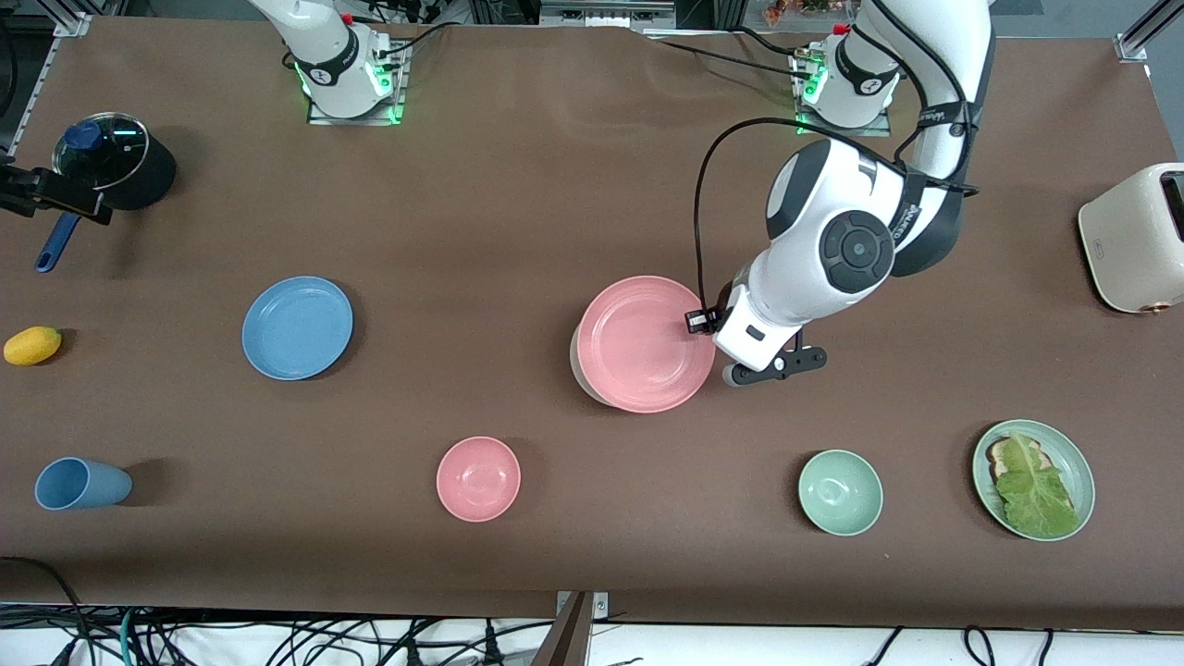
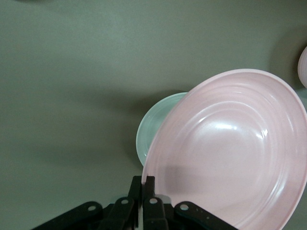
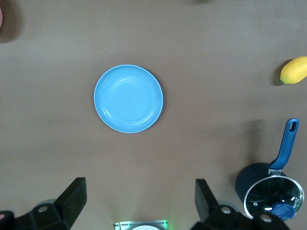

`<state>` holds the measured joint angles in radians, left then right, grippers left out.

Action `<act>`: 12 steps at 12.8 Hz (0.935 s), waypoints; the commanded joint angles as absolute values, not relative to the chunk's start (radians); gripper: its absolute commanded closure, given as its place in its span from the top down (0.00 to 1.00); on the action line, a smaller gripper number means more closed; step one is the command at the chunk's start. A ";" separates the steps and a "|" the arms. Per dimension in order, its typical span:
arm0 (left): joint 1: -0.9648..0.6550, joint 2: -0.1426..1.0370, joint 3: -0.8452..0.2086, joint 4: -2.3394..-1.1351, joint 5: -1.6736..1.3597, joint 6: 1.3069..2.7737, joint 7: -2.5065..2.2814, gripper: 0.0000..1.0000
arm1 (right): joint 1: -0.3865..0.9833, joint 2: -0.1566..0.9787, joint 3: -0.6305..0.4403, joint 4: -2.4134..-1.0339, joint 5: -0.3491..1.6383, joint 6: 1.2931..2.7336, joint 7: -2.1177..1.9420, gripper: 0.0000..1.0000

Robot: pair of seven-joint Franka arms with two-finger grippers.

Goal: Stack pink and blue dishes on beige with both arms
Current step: 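Carry the pink plate with the left gripper over the beige plate, then lower the pink plate onto the beige plate and open the left gripper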

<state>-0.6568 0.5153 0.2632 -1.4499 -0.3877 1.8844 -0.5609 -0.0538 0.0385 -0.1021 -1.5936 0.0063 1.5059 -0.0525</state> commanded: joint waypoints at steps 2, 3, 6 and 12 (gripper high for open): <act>-0.704 0.519 0.275 -1.492 -0.325 1.951 -0.606 0.00 | -0.066 0.041 -0.097 -1.583 0.006 1.494 -0.058 1.00; -0.718 0.515 0.275 -1.518 -0.309 1.971 -0.607 0.00 | -0.066 0.041 -0.097 -1.583 0.006 1.494 -0.058 1.00; -0.748 0.497 0.275 -1.606 -0.305 2.051 -0.607 0.00 | -0.066 0.041 -0.097 -1.583 0.008 1.494 -0.058 1.00; -0.775 0.480 0.275 -1.755 -0.304 2.245 -0.607 0.00 | -0.074 0.041 -0.097 -1.583 0.008 1.496 -0.060 1.00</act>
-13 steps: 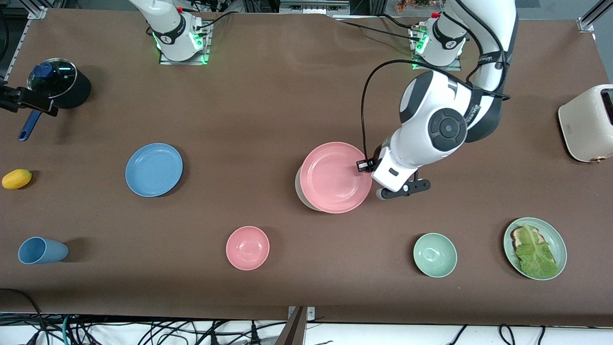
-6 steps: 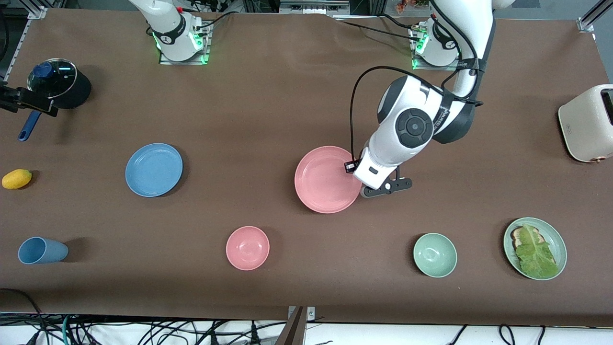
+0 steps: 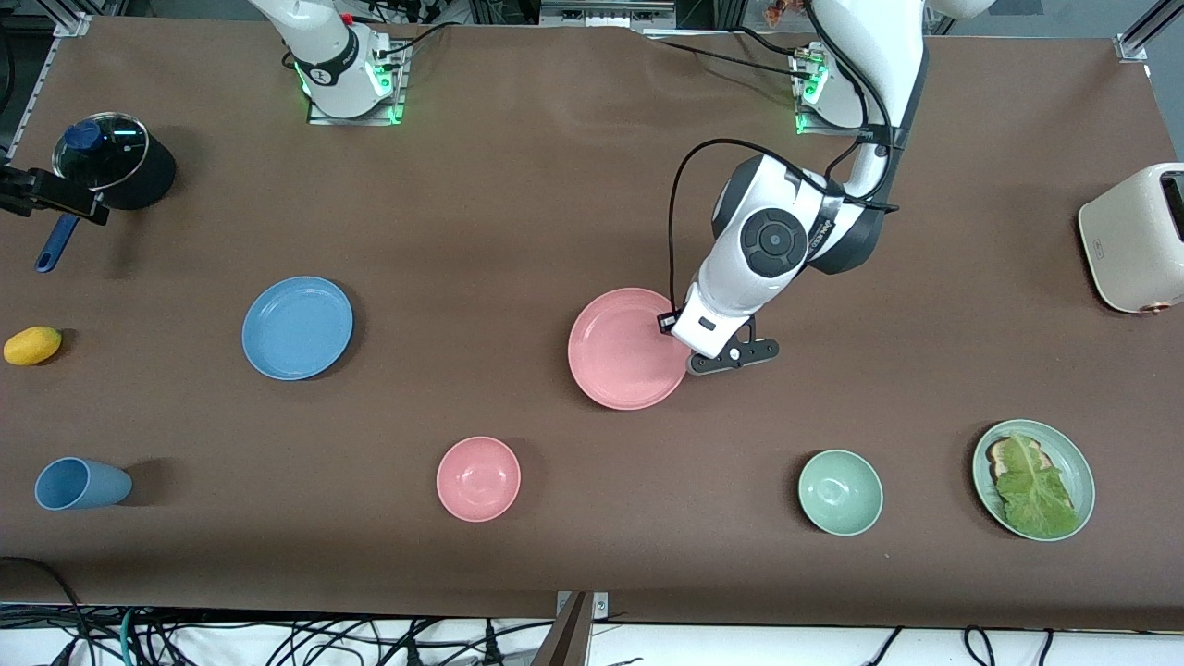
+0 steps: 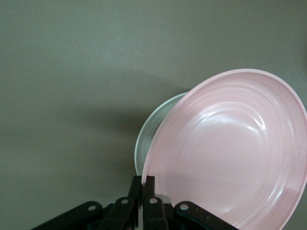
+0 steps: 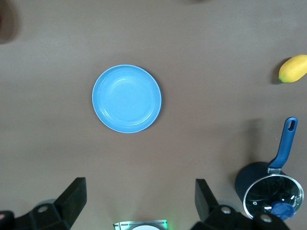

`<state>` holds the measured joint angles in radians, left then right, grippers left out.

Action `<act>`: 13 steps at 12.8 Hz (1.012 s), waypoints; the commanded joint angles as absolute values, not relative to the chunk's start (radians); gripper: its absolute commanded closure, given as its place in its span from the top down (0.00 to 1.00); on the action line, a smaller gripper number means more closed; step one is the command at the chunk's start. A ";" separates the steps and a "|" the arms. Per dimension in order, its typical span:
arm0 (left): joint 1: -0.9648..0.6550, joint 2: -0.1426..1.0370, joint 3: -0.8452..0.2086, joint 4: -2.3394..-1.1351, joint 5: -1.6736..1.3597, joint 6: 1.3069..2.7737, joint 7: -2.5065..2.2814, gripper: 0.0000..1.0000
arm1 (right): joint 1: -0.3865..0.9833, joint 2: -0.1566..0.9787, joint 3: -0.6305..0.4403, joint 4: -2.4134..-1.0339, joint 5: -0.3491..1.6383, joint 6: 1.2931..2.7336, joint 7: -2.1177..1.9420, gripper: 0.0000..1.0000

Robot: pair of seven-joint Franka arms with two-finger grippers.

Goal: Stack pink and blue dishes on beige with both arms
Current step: 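Lower the pink plate onto the beige plate and open the left gripper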

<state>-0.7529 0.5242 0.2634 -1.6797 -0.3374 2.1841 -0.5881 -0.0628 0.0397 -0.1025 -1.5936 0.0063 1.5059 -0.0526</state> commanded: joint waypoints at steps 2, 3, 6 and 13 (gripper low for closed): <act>-0.794 0.485 0.275 -1.795 -0.304 2.308 -0.607 0.00 | -0.074 0.041 -0.097 -1.583 0.008 1.496 -0.060 1.00; -0.801 0.485 0.275 -1.808 -0.304 2.325 -0.610 0.00 | -0.074 0.041 -0.097 -1.583 0.008 1.496 -0.060 1.00; -0.825 0.488 0.275 -1.818 -0.304 2.332 -0.629 0.00 | -0.072 0.041 -0.097 -1.583 0.008 1.496 -0.060 1.00; -0.825 0.489 0.275 -1.873 -0.302 2.422 -0.626 0.00 | -0.071 0.041 -0.095 -1.583 0.008 1.496 -0.060 1.00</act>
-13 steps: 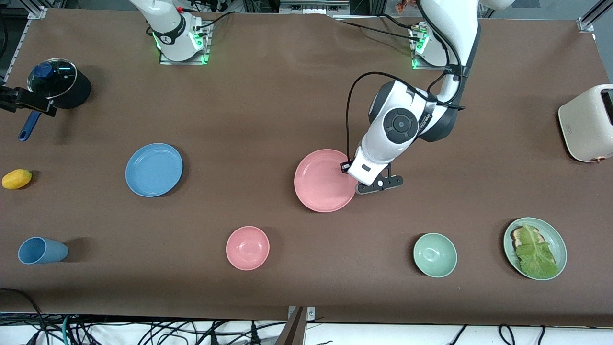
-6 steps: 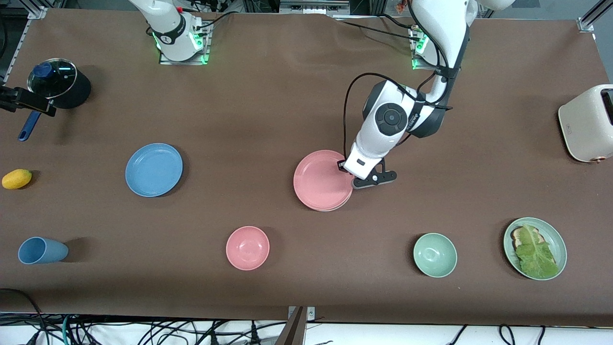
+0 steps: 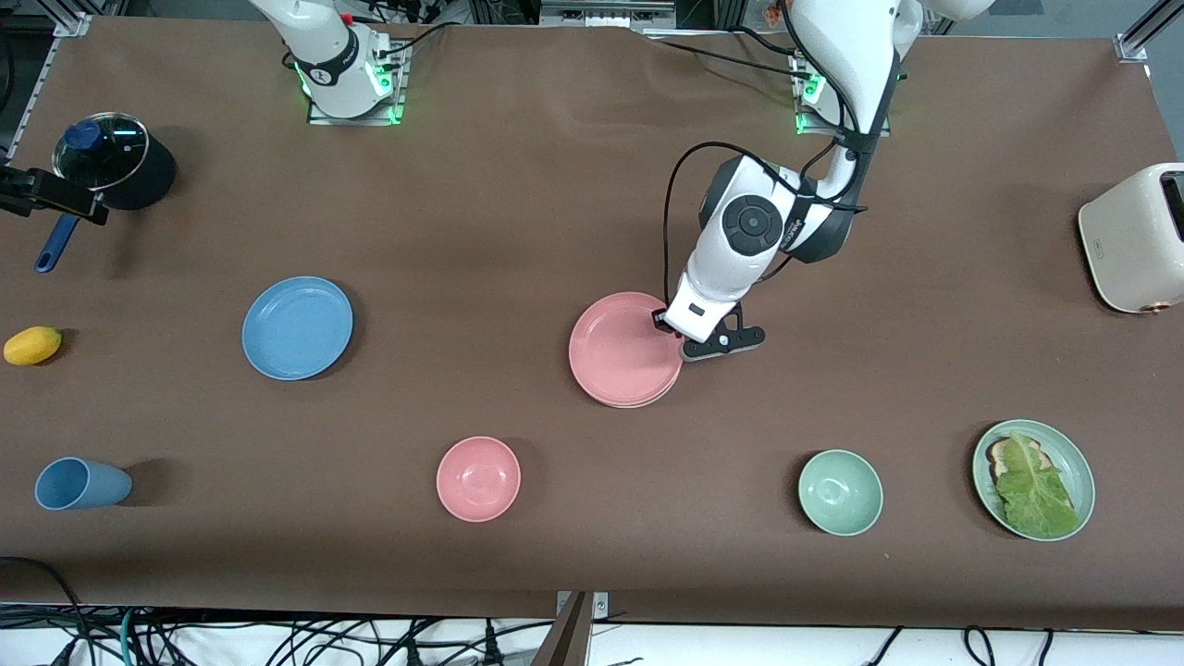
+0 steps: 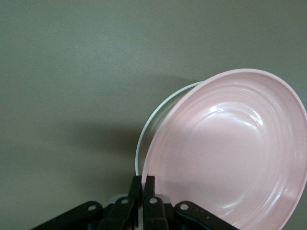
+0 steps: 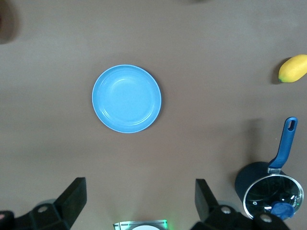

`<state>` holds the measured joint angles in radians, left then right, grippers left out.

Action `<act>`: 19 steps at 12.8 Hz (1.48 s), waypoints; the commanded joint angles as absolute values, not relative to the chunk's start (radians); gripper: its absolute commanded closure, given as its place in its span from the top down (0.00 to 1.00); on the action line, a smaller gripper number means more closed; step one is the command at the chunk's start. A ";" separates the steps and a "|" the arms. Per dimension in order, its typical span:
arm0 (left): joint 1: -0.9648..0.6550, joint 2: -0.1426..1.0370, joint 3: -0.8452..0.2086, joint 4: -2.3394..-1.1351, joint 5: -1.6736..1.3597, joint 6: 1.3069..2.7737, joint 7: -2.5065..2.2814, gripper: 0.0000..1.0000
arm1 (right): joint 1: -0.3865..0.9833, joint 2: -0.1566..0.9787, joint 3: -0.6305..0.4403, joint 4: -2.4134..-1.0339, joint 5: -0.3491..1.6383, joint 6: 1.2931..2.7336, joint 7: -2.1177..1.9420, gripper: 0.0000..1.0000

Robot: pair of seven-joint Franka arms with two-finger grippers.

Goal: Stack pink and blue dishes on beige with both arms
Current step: 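Lower the pink plate onto the beige plate and open the left gripper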

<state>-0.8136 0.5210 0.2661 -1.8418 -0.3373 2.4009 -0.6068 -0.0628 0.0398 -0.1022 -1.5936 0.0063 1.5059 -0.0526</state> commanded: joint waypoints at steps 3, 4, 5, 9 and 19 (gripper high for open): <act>-0.827 0.494 0.275 -1.884 -0.302 2.442 -0.626 0.00 | -0.071 0.041 -0.095 -1.583 0.008 1.496 -0.060 1.00; -0.827 0.494 0.275 -1.888 -0.302 2.447 -0.626 0.00 | -0.069 0.041 -0.095 -1.582 0.006 1.496 -0.060 1.00; -0.827 0.495 0.275 -1.899 -0.302 2.469 -0.626 0.00 | -0.069 0.041 -0.095 -1.582 0.006 1.497 -0.060 1.00; -0.841 0.499 0.275 -1.927 -0.296 2.511 -0.626 0.00 | -0.069 0.041 -0.095 -1.582 0.005 1.497 -0.061 1.00; -0.850 0.503 0.275 -1.937 -0.296 2.531 -0.624 0.32 | -0.069 0.041 -0.095 -1.582 0.006 1.496 -0.060 1.00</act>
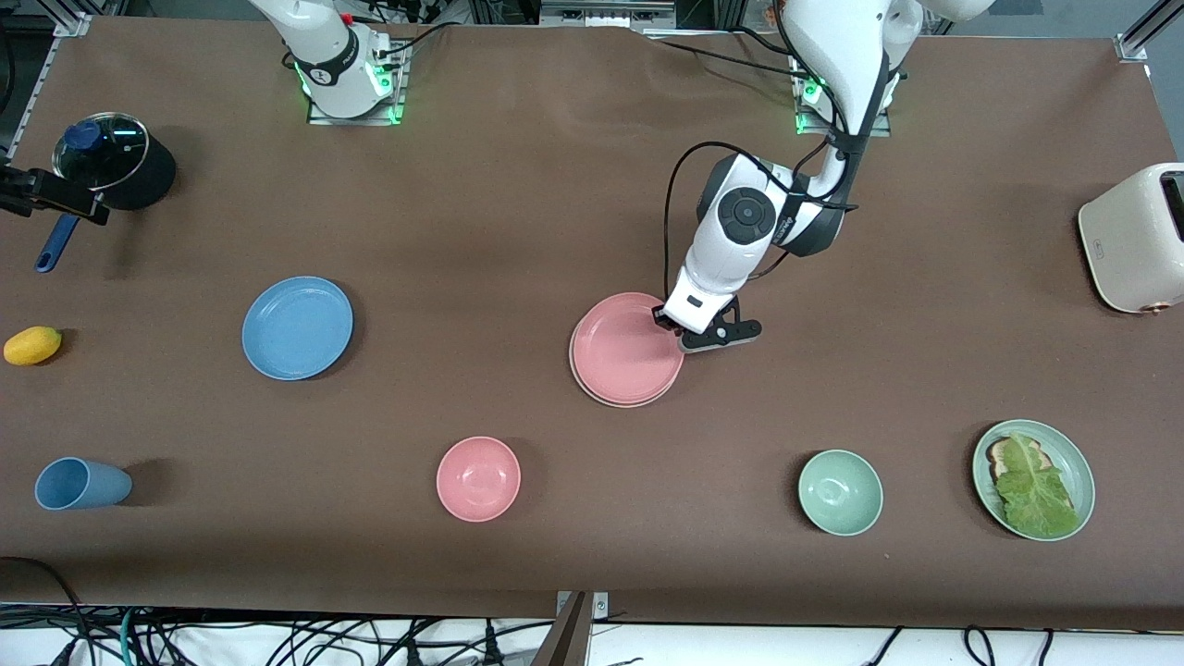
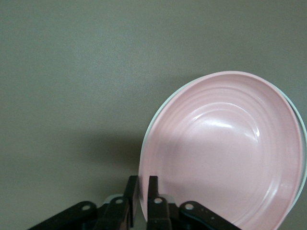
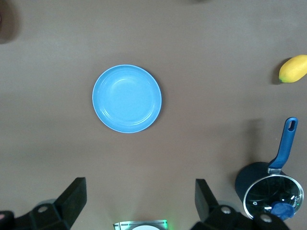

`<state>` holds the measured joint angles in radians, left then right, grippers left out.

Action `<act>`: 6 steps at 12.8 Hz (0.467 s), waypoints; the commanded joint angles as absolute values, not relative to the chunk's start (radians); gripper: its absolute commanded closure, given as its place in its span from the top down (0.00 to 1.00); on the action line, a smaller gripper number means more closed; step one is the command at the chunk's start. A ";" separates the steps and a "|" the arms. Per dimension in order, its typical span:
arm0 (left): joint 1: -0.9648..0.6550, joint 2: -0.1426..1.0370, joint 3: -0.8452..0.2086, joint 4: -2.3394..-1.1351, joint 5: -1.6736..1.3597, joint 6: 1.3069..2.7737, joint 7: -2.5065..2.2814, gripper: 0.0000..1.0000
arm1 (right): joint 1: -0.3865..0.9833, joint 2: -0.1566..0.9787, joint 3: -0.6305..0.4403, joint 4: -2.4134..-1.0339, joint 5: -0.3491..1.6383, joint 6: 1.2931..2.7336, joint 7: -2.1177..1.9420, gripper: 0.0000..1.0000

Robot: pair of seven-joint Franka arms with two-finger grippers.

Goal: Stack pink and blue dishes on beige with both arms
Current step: 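Lower the pink plate onto the beige plate and open the left gripper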

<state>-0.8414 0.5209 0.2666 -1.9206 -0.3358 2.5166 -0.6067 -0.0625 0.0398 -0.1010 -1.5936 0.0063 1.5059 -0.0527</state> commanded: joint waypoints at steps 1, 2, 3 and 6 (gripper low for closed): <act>-0.848 0.503 0.276 -1.937 -0.296 2.531 -0.617 0.36 | -0.069 0.041 -0.095 -1.582 0.005 1.494 -0.061 1.00; -0.847 0.503 0.276 -1.936 -0.296 2.531 -0.614 0.38 | -0.069 0.040 -0.095 -1.583 0.005 1.494 -0.063 1.00; -0.842 0.502 0.276 -1.934 -0.296 2.530 -0.611 0.45 | -0.069 0.040 -0.095 -1.583 0.006 1.494 -0.061 1.00; -0.841 0.499 0.281 -1.922 -0.296 2.523 -0.614 0.53 | -0.068 0.038 -0.094 -1.583 0.005 1.483 -0.095 1.00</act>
